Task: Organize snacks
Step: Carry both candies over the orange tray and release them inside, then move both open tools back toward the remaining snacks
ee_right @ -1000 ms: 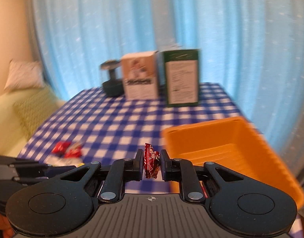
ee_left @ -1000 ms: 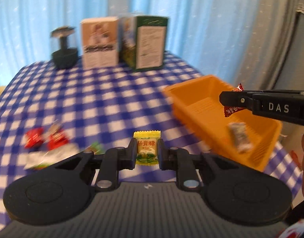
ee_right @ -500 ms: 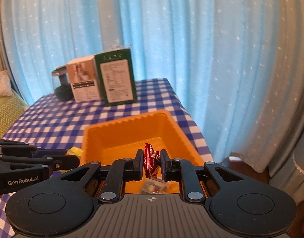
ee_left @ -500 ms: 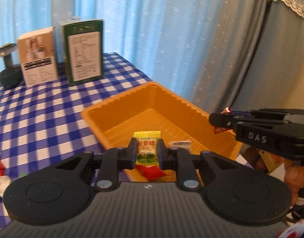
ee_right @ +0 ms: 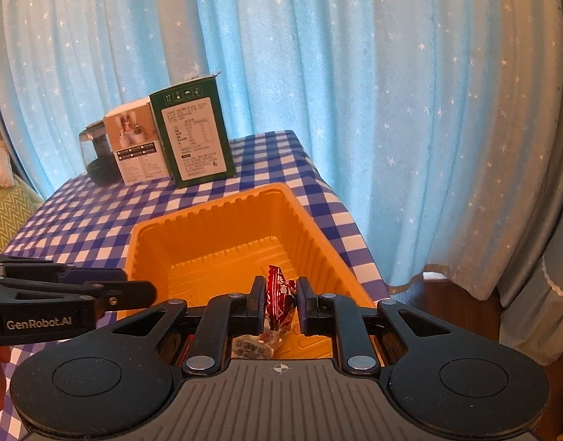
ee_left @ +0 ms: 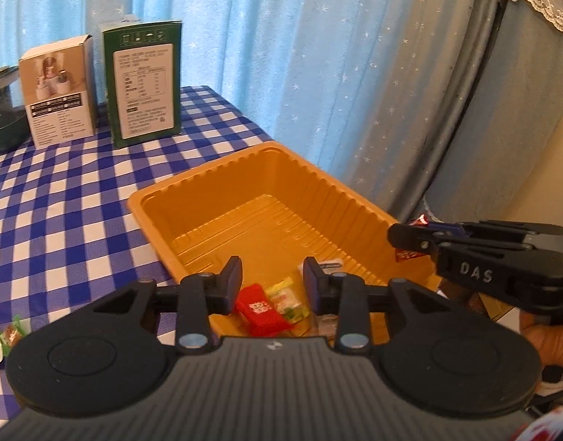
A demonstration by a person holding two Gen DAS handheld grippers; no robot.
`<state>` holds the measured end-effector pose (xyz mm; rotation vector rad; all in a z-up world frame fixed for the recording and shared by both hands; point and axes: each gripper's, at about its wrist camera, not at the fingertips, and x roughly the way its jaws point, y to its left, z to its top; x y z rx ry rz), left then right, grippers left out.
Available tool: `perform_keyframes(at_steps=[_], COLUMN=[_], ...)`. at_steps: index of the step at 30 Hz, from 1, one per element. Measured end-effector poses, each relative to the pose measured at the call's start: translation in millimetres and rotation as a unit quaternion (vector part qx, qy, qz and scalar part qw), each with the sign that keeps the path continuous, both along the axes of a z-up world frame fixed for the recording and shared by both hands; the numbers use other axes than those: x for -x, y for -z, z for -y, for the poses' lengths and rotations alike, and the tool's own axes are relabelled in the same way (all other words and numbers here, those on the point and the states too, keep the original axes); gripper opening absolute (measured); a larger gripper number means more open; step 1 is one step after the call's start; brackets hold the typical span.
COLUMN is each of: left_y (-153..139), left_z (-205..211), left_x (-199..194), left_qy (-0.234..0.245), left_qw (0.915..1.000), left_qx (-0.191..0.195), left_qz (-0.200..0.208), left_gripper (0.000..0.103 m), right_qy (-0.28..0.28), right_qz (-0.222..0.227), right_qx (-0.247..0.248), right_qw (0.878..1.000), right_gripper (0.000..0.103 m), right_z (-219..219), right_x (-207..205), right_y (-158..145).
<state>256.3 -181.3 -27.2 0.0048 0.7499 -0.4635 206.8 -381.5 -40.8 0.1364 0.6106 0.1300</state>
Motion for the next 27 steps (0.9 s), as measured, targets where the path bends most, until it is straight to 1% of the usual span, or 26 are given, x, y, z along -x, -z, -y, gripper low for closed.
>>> perform_keyframes(at_steps=[9, 12, 13, 15, 17, 18, 19, 27], left_y=[-1, -2, -2, -2, -3, -3, -3, -7], left_z=[-13, -18, -19, -22, -25, -26, -28, -40], left_x=[7, 8, 7, 8, 9, 9, 10, 20], left_qy=[-0.014, -0.019, -0.020, -0.022, -0.025, -0.025, -0.026, -0.038], left_qw=[0.9998, 0.9997, 0.9997, 0.9996, 0.9996, 0.9996, 0.9995, 0.9990], left_qx=[-0.011, -0.013, -0.013, -0.012, -0.013, -0.013, -0.012, -0.019], left_qz=[0.006, 0.008, 0.009, 0.009, 0.010, 0.010, 0.010, 0.013], left_gripper=[0.033, 0.037, 0.040, 0.041, 0.043, 0.043, 0.044, 0.049], right_qy=[-0.010, -0.015, -0.017, -0.033, -0.036, -0.030, -0.022, -0.013], right_qz=[0.006, 0.011, 0.014, 0.017, 0.013, 0.015, 0.020, 0.019], right_qx=[-0.007, -0.011, -0.017, -0.043, -0.065, -0.069, -0.069, -0.056], right_qw=[1.000, 1.000, 1.000, 0.998, 0.997, 0.997, 0.997, 0.998], right_gripper=[0.017, 0.017, 0.018, 0.019, 0.040, 0.063, 0.067, 0.067], right_z=[-11, -15, -15, -14, -11, -10, -9, -11], right_x=[-3, -6, -7, -9, -11, -10, -9, 1], right_y=[-6, -7, -7, -7, -7, -7, -8, -18])
